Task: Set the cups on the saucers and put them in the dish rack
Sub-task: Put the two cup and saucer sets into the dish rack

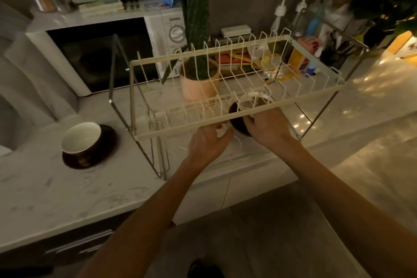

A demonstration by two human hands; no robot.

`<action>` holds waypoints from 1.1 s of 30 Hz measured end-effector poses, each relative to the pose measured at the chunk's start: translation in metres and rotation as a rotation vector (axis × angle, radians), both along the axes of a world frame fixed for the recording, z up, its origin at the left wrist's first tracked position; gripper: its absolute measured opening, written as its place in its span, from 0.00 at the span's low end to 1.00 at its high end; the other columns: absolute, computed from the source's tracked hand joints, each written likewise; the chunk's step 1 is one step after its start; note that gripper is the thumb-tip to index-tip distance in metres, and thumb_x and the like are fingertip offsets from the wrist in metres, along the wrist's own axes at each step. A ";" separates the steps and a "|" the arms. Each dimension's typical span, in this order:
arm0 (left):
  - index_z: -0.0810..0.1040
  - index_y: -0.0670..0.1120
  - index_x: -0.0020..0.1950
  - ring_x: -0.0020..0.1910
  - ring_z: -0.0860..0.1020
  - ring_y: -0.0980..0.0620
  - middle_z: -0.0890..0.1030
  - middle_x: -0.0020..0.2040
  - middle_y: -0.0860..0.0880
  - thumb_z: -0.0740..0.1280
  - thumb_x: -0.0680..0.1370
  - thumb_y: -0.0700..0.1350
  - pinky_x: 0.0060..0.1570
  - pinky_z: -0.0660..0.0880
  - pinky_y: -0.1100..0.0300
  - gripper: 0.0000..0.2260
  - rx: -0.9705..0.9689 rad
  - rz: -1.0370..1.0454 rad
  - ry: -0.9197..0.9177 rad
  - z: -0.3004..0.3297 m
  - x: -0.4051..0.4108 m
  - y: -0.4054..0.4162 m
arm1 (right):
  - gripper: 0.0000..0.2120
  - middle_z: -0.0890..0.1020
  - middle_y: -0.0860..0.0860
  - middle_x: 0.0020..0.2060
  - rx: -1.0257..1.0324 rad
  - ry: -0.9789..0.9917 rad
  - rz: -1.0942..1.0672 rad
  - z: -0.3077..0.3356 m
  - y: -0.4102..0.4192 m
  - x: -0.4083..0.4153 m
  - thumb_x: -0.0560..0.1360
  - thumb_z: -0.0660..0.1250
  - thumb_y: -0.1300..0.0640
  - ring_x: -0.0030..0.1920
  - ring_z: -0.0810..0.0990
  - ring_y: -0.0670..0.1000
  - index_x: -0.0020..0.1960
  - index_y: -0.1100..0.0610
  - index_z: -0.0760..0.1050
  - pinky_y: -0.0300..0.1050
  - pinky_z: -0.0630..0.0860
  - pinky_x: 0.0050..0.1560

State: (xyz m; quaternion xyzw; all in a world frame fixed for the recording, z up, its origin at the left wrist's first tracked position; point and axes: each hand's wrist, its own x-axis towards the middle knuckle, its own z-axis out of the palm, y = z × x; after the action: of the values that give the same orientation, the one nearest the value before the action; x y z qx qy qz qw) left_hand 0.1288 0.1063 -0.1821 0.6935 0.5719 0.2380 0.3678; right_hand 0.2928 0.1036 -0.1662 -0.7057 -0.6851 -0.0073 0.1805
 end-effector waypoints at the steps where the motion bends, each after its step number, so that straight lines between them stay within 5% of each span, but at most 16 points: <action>1: 0.77 0.53 0.63 0.54 0.81 0.52 0.81 0.59 0.51 0.65 0.75 0.59 0.57 0.77 0.54 0.19 0.018 -0.027 0.024 -0.001 -0.009 -0.004 | 0.13 0.83 0.59 0.48 -0.024 -0.007 0.033 0.003 -0.002 -0.008 0.79 0.61 0.52 0.49 0.81 0.62 0.54 0.60 0.79 0.50 0.76 0.43; 5: 0.74 0.55 0.68 0.59 0.78 0.51 0.80 0.62 0.49 0.64 0.77 0.57 0.60 0.75 0.53 0.19 0.058 -0.153 0.169 0.011 -0.050 -0.028 | 0.14 0.83 0.58 0.52 -0.062 -0.007 0.177 0.019 -0.017 -0.043 0.80 0.62 0.52 0.51 0.82 0.61 0.58 0.59 0.78 0.51 0.77 0.44; 8: 0.68 0.53 0.72 0.65 0.74 0.50 0.75 0.68 0.47 0.62 0.79 0.57 0.64 0.71 0.56 0.23 0.007 -0.287 0.319 0.025 -0.087 -0.049 | 0.21 0.78 0.54 0.66 -0.353 -0.121 0.287 0.033 -0.028 -0.069 0.80 0.59 0.43 0.63 0.77 0.58 0.71 0.49 0.70 0.52 0.77 0.56; 12: 0.60 0.57 0.76 0.72 0.66 0.50 0.66 0.75 0.50 0.60 0.79 0.60 0.69 0.63 0.53 0.26 -0.211 -0.368 0.569 0.034 -0.142 -0.073 | 0.25 0.74 0.53 0.70 -0.597 -0.314 0.500 0.043 -0.043 -0.116 0.79 0.57 0.39 0.67 0.73 0.56 0.74 0.45 0.64 0.50 0.72 0.57; 20: 0.58 0.57 0.76 0.70 0.69 0.48 0.69 0.73 0.49 0.60 0.79 0.60 0.67 0.67 0.51 0.27 -0.195 -0.187 0.801 0.042 -0.238 -0.093 | 0.26 0.75 0.51 0.68 -0.600 -0.376 0.788 0.050 -0.062 -0.216 0.80 0.58 0.40 0.66 0.74 0.54 0.75 0.45 0.63 0.48 0.71 0.55; 27: 0.60 0.55 0.76 0.66 0.73 0.46 0.73 0.69 0.47 0.58 0.79 0.60 0.62 0.72 0.50 0.26 -0.099 -0.042 0.914 0.051 -0.321 -0.072 | 0.23 0.78 0.53 0.65 -0.435 -0.260 0.711 0.038 -0.033 -0.286 0.81 0.57 0.43 0.60 0.78 0.55 0.73 0.48 0.66 0.48 0.69 0.47; 30: 0.61 0.54 0.76 0.64 0.74 0.45 0.75 0.67 0.46 0.59 0.79 0.60 0.61 0.73 0.49 0.26 -0.062 0.059 0.804 0.047 -0.346 -0.053 | 0.23 0.79 0.52 0.62 -0.430 -0.037 0.600 0.030 -0.007 -0.307 0.80 0.60 0.44 0.56 0.80 0.53 0.73 0.48 0.65 0.46 0.74 0.46; 33: 0.64 0.51 0.75 0.67 0.72 0.46 0.73 0.70 0.46 0.62 0.79 0.55 0.64 0.69 0.52 0.25 -0.075 0.238 0.339 0.044 -0.356 -0.034 | 0.26 0.79 0.51 0.64 -0.437 0.169 0.467 0.028 0.020 -0.322 0.79 0.62 0.43 0.58 0.80 0.53 0.75 0.49 0.64 0.48 0.77 0.51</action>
State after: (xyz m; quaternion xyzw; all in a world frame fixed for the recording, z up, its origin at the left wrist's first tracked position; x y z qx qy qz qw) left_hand -0.2276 0.0724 -0.1381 0.6370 0.7119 0.1381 0.2615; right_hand -0.0295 0.1239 -0.1384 -0.5499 -0.7962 0.2402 0.0777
